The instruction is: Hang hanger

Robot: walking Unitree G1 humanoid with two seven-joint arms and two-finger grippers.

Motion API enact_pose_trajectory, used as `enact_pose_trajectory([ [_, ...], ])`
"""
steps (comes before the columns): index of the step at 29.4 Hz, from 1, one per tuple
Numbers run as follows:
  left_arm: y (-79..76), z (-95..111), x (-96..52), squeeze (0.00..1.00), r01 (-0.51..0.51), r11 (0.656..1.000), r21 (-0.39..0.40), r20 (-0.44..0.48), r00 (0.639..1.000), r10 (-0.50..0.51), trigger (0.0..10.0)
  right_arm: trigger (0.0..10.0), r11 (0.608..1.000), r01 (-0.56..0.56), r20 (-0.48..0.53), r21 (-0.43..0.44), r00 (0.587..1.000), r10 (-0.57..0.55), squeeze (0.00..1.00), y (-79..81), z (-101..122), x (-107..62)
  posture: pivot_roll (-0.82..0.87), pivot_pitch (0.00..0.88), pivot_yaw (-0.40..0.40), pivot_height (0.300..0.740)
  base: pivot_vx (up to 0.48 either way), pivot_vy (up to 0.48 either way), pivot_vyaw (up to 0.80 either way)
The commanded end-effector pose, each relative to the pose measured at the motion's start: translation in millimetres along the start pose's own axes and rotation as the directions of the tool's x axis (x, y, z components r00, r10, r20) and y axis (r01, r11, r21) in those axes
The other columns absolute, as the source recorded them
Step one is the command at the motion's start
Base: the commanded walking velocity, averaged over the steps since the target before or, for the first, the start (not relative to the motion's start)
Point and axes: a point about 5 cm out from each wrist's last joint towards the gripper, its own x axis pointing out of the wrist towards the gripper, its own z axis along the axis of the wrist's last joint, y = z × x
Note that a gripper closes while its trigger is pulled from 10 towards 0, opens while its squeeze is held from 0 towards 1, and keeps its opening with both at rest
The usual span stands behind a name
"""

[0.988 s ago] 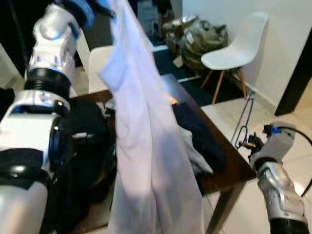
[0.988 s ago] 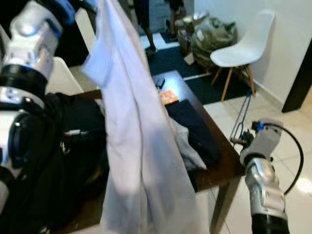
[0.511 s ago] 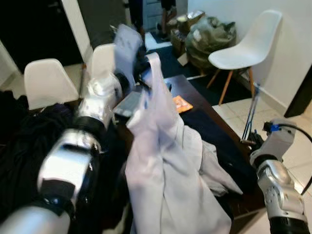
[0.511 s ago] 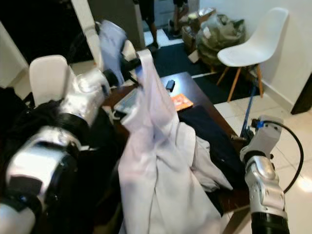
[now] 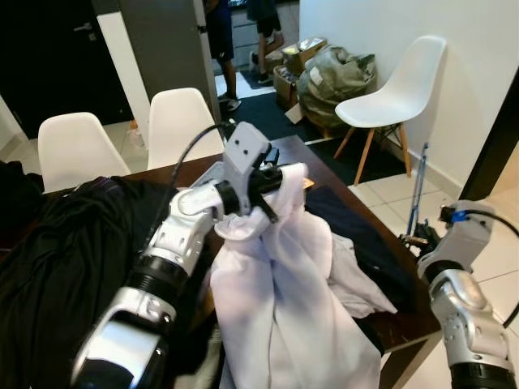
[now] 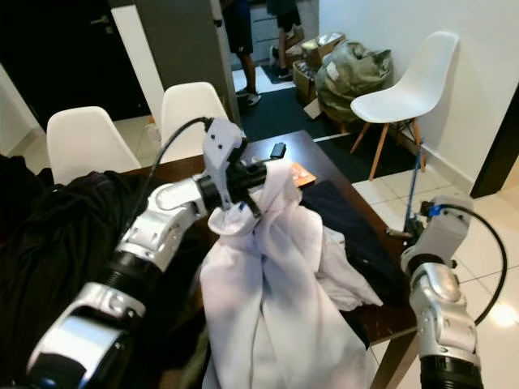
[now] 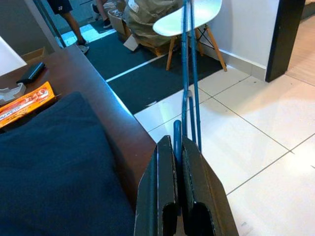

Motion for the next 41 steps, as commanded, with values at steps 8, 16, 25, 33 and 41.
enact_pose_trajectory([
  [8,1.0,-19,-11.1,1.00,-0.055,0.996,0.065,-0.113,0.992,0.062,10.0,10.0,0.999,-0.028,-0.021,0.017,0.999,0.028,0.00,6.2,-4,0.0,-0.09,0.012,0.095,0.736,0.000,0.000,0.00],
  [16,43.5,21,-35.7,1.00,-0.249,0.898,0.364,-0.144,0.937,0.319,10.0,10.0,0.999,-0.042,-0.003,0.032,0.999,0.042,0.00,7.2,-1,-0.2,-0.08,0.021,0.093,0.736,0.000,0.000,0.00],
  [25,63.8,64,-57.6,1.00,-0.368,0.712,0.598,-0.046,0.872,0.488,10.0,10.0,0.996,-0.055,0.061,0.076,0.997,0.051,0.00,6.2,6,-2.2,-0.07,0.025,0.087,0.736,0.000,0.000,0.00],
  [33,74.0,86,-77.5,0.00,-0.570,0.610,0.551,0.121,0.777,0.617,10.0,10.0,0.998,-0.026,0.132,0.060,0.991,0.018,0.00,3.5,16,-3.2,-0.06,0.027,0.074,0.736,0.000,0.000,0.00],
  [41,91.3,97,-118.1,0.00,-0.779,0.449,0.438,0.195,0.570,0.798,10.0,10.0,0.995,0.074,0.239,-0.072,0.969,-0.054,0.00,-1.6,37,1.0,-0.04,0.028,0.060,0.736,0.000,0.000,0.00],
])
